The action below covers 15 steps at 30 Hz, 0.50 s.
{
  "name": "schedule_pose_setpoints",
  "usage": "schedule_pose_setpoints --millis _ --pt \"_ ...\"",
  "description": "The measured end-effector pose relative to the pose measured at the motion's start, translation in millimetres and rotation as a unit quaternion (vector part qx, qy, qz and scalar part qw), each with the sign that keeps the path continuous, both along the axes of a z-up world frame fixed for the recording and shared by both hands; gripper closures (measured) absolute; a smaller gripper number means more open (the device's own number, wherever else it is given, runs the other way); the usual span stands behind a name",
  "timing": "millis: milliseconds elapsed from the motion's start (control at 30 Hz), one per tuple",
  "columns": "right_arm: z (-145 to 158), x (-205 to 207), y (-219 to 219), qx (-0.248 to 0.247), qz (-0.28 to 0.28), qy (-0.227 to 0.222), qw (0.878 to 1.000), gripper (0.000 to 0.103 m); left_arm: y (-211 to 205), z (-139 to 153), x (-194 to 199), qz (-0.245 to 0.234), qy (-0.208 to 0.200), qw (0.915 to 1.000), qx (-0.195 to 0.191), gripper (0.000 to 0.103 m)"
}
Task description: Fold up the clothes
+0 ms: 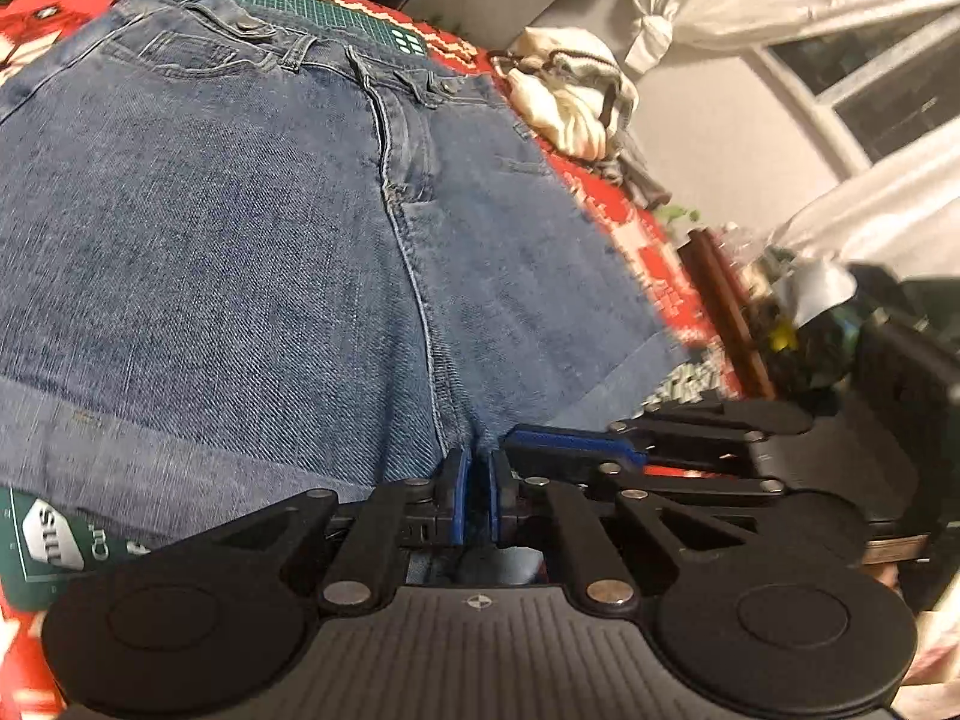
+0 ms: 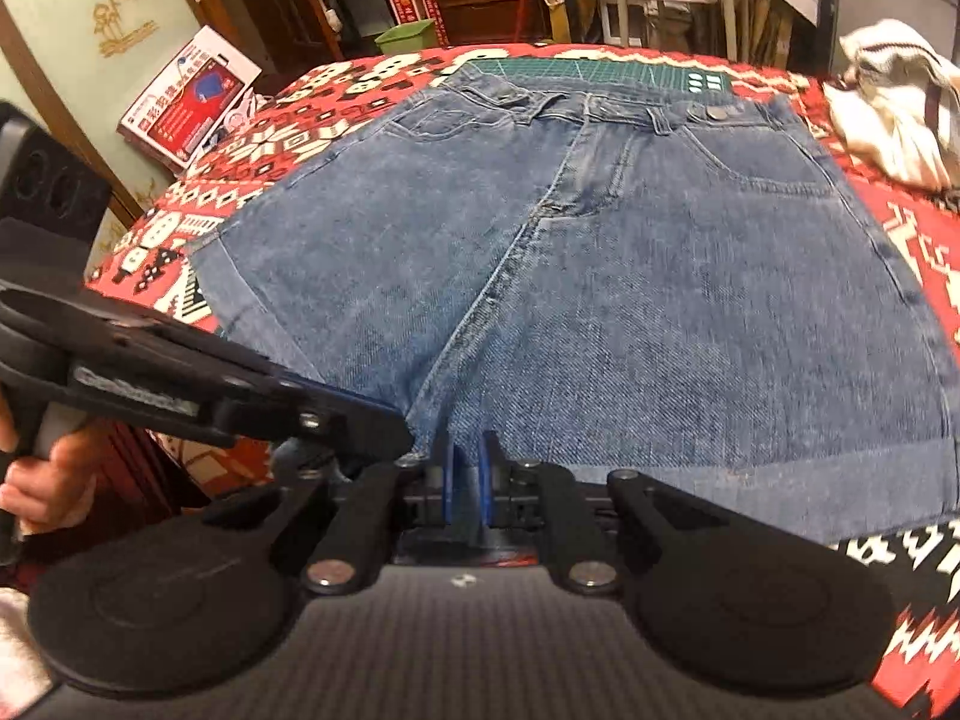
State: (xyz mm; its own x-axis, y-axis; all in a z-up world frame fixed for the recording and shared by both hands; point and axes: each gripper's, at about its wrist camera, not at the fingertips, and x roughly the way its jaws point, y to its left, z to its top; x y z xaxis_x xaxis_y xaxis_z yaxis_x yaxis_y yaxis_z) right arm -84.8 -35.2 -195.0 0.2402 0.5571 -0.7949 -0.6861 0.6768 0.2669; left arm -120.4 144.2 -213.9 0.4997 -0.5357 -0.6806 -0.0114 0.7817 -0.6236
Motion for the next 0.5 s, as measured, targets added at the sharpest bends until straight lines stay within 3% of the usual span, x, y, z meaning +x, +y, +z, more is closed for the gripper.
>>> schedule_pose_setpoints --millis 167,400,500 --pt "8 12 0 0.003 -0.008 -0.005 1.000 0.092 4 -3 11 -0.004 0.006 0.9999 0.015 0.096" --pt "-7 27 11 -0.018 -0.001 0.016 1.000 0.093 9 -8 26 -0.009 0.015 0.9992 0.036 0.101" --pt "-7 24 9 -0.020 0.007 0.025 0.999 0.093 -7 -2 27 -0.038 0.004 0.9960 0.082 0.100"
